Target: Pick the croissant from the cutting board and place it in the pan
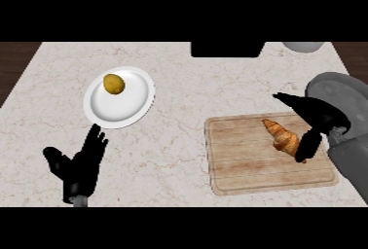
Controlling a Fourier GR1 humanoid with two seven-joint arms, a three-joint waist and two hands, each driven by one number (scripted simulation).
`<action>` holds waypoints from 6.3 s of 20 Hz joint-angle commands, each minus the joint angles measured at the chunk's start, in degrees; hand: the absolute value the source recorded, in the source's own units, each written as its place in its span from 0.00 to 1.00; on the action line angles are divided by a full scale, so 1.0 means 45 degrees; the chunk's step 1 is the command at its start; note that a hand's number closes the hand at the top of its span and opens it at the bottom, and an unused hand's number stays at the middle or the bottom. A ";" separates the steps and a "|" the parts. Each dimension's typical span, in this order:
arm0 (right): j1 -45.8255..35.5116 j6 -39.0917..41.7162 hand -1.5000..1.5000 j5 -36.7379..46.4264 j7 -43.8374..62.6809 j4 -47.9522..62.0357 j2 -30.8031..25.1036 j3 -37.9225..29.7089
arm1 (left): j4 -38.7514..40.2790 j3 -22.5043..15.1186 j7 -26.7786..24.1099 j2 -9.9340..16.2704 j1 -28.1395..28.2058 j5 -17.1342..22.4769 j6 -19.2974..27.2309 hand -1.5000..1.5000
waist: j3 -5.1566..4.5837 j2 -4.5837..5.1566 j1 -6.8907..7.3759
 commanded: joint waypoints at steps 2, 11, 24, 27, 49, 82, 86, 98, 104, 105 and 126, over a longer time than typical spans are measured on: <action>0.0032 0.1017 0.00 0.0667 -0.0658 0.0721 0.0400 -0.0095 | 0.1248 0.0803 -0.0912 0.0286 -0.0052 0.0318 -0.1135 0.50 | 0.0000 -0.0008 -0.0100; 0.1762 -0.0169 0.00 0.1948 -0.2054 0.0179 0.1256 -0.1517 | -0.0291 0.0498 0.0383 -0.0226 0.0228 -0.0294 -0.0463 0.50 | 0.0007 -0.0033 -0.0134; 0.0730 -0.1084 1.00 0.4069 -0.4704 0.3289 0.2431 -0.2417 | -0.0255 0.0695 0.0330 -0.0596 0.0367 -0.0837 -0.0681 0.50 | 0.0008 -0.0011 -0.0075; 0.0302 -0.2243 1.00 0.4728 -0.6192 0.4219 0.2318 -0.2244 | -0.0144 0.0976 0.0027 -0.0347 0.0422 -0.0761 -0.0970 0.50 | 0.0012 0.0006 -0.0011; 0.6946 -0.3991 1.00 0.7056 -0.3378 -0.5820 0.2987 -0.1220 | -0.1000 0.1235 0.0705 -0.0455 0.0832 -0.1002 -0.0883 0.50 | 0.0000 -0.0115 -0.0389; -0.0013 -0.7567 1.00 0.4729 -0.5636 0.2345 0.1989 -0.8752 | 0.0011 0.1069 0.0312 -0.1064 -0.0089 -0.1274 -0.1416 0.50 | 0.0026 0.0112 0.0278; -0.2097 -0.7741 1.00 0.3678 -0.6655 0.5619 0.1478 -0.9840 | 0.0048 0.0907 0.0101 -0.1267 -0.0026 -0.1500 -0.1234 0.50 | 0.0048 0.0211 0.0539; -0.3380 -0.8616 0.00 0.5196 -0.8078 1.1548 -0.0010 -0.9791 | -0.0107 0.0789 0.0424 -0.1211 -0.0501 -0.1436 -0.1469 0.50 | 0.0109 0.0483 0.1130; -0.4096 -0.8505 0.00 0.4081 -0.9820 1.2277 0.0010 -1.0819 | 0.0188 0.0891 0.0617 -0.1201 -0.1083 -0.1529 -0.1304 0.50 | 0.0141 0.0538 0.1010; -0.3952 -0.7994 0.00 0.3306 -1.0632 1.2291 0.0012 -1.1428 | 0.0172 0.0947 0.0064 -0.1219 -0.0491 -0.1559 -0.1325 0.50 | 0.0136 0.0429 0.0863; -0.2643 0.3813 0.00 -0.1077 -1.3446 1.4282 -0.3285 -1.4966 | 0.0047 0.1107 0.0358 -0.1333 -0.0183 -0.1539 -0.0979 0.50 | 0.0116 0.0226 0.0242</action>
